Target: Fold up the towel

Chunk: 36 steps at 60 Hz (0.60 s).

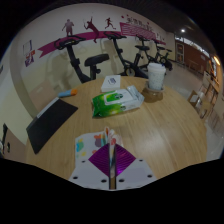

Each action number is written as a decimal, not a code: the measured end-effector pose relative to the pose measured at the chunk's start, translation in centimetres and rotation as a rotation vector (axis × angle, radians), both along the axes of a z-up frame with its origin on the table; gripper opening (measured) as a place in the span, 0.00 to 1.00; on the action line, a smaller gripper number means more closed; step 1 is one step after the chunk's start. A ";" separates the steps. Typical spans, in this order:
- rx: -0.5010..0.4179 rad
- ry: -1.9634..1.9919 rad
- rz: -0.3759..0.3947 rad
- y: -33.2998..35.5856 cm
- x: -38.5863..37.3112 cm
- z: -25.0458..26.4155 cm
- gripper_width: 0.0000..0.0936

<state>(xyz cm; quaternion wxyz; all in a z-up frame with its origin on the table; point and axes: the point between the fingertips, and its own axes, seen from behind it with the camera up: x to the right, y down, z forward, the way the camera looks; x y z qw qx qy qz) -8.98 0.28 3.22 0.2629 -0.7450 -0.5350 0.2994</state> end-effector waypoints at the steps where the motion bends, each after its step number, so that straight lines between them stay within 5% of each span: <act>1: 0.000 -0.003 0.002 -0.1 -0.1 -0.3 0.07; 4: -0.001 -0.007 0.014 -0.2 0.0 -0.7 0.13; 12: 0.034 -0.019 0.044 -0.1 1.3 1.1 0.94; 14: 0.053 0.001 0.050 -0.2 2.0 2.8 0.87; 24: 0.152 0.038 0.078 -1.2 8.7 13.5 0.91; 36: 0.158 0.048 0.049 -3.2 18.4 21.9 0.91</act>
